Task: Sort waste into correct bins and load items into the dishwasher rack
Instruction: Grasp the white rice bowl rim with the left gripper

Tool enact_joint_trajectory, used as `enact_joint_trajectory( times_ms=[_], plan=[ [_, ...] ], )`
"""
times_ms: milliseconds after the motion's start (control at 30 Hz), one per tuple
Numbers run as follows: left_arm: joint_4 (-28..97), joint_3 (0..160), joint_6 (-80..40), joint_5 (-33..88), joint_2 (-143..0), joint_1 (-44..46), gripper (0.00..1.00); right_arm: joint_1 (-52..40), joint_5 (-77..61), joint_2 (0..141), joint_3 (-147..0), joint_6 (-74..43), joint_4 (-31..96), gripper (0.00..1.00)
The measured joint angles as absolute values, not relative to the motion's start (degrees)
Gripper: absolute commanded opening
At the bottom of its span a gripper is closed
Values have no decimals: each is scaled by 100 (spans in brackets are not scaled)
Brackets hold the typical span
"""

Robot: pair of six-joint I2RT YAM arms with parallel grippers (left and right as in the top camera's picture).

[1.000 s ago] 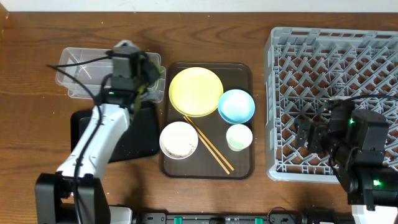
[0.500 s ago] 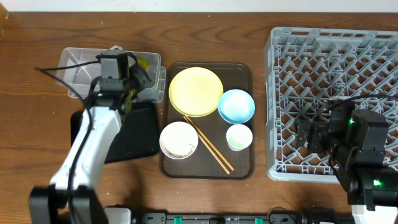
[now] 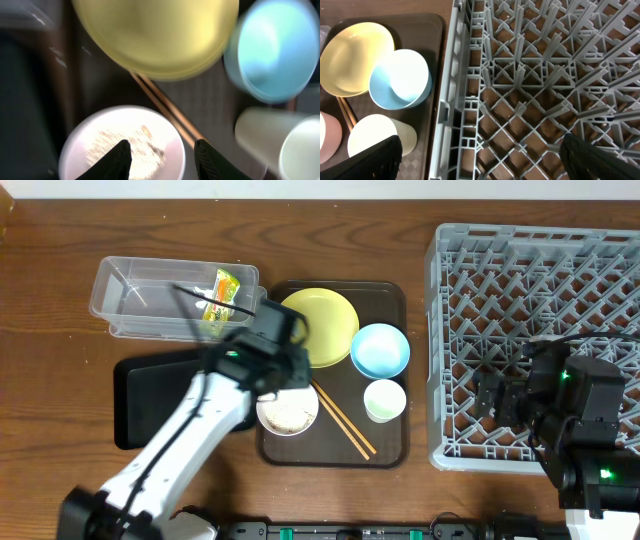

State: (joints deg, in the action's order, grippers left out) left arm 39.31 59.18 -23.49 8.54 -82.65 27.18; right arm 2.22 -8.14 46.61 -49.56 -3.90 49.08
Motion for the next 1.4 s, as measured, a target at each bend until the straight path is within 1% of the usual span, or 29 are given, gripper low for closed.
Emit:
enact_joint_trajectory(
  times_ms=[167, 333, 400, 433, 533, 600, 667, 733, 1067, 1400],
  plan=[
    [4038, 5918, -2329, 864, -8941, 3282, 44, 222, -814, 4661, -4956, -390, 4910, 99],
    [4056, 5918, -2322, 864, -9445, 3555, 43, 222, -814, 4661, -4956, -390, 4919, 99],
    [4069, 5918, -2322, 864, -9614, 3632, 34, 222, -814, 4661, -4956, -390, 4947, 99],
    [4088, 5918, -2322, 867, -9682, 3660, 28, 222, -814, 4661, -4956, -390, 4958, 99],
    [4187, 5918, -2285, 867, -9815, 3715, 21, 222, -814, 4661, -4956, -390, 4969, 99],
    [4202, 5918, -2272, 867, -9828, 3730, 19, 222, -814, 4661, -4956, -390, 4971, 99],
    [4202, 5918, -2287, 867, -9826, 3730, 10, 222, -814, 4661, -4956, -390, 4982, 99],
    [4204, 5918, -2270, 858, -9826, 3730, 6, 222, -814, 4661, -4956, -390, 4991, 99],
    [4257, 5931, -2248, 738, -9723, 3730, 6, 222, -814, 4661, -4956, -390, 5035, 99],
    [4397, 5931, -2248, 781, -8674, 3706, 6, 222, -814, 4661, -4956, -390, 5039, 99]
  ],
)
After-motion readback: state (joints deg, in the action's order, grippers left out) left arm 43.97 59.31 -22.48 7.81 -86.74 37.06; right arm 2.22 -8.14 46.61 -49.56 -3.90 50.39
